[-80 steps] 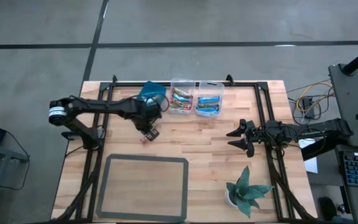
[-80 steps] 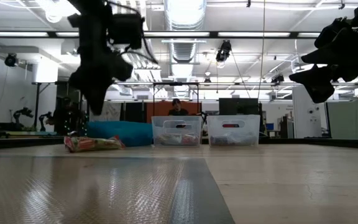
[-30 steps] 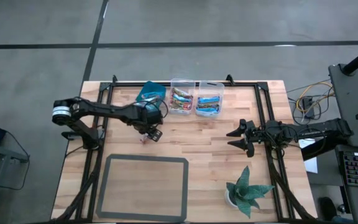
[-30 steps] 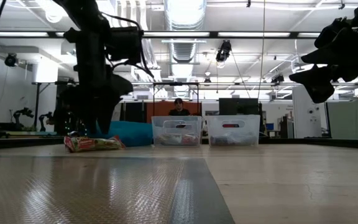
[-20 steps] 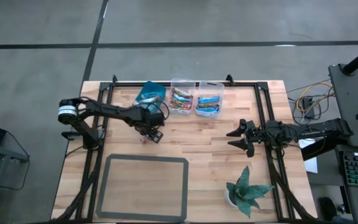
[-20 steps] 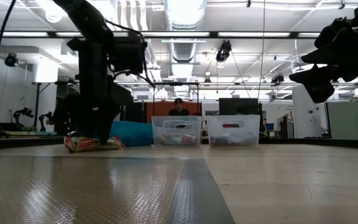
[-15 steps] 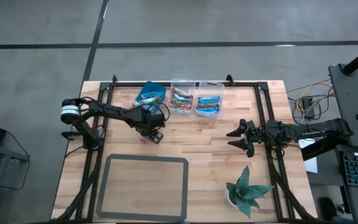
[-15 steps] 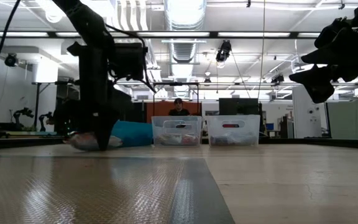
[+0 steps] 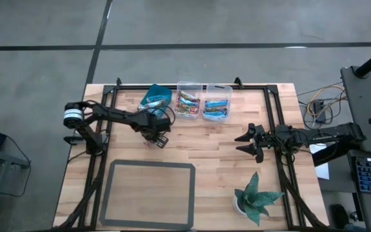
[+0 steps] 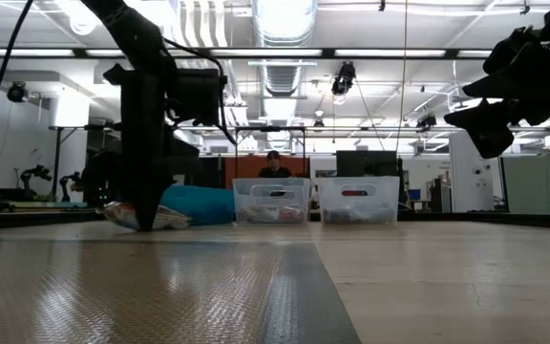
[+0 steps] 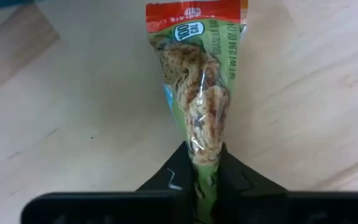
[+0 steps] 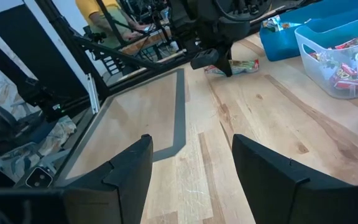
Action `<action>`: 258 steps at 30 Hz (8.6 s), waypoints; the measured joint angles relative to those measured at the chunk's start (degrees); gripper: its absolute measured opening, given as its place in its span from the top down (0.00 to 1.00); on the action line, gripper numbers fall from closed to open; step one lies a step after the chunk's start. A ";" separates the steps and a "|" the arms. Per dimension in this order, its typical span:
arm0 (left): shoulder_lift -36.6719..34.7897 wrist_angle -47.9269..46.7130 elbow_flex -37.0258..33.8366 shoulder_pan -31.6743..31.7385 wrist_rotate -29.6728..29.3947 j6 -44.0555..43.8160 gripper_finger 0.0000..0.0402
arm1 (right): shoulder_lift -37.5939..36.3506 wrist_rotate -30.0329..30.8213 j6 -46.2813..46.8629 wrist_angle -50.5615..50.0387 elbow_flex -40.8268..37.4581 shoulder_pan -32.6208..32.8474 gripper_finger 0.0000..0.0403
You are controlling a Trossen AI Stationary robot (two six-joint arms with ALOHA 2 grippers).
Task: Pick and place Granola Bars by type
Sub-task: Put the red granola bar into the left transparent bin, then return to Home Position
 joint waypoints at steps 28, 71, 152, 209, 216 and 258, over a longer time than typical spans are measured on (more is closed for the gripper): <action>-2.09 -27.81 35.52 3.61 3.36 37.12 0.99 | 0.04 0.01 0.00 0.00 0.00 -0.01 0.48; 33.82 -22.11 74.08 23.32 -6.02 91.97 0.99 | 0.07 0.01 0.00 0.00 0.00 0.01 0.48; -21.77 -5.90 11.53 2.69 10.08 47.90 0.25 | 0.02 0.01 0.00 0.00 0.00 0.00 0.48; -94.52 40.88 -51.05 -12.14 4.84 28.53 0.25 | 0.06 0.00 0.00 0.00 0.00 0.01 0.48; -94.53 40.81 -51.10 -12.17 4.85 31.77 0.25 | 0.00 0.02 0.00 0.00 0.00 -0.01 0.48; -94.29 41.60 -50.99 -12.15 4.80 34.12 0.25 | 0.02 0.01 0.00 0.00 0.00 0.00 0.48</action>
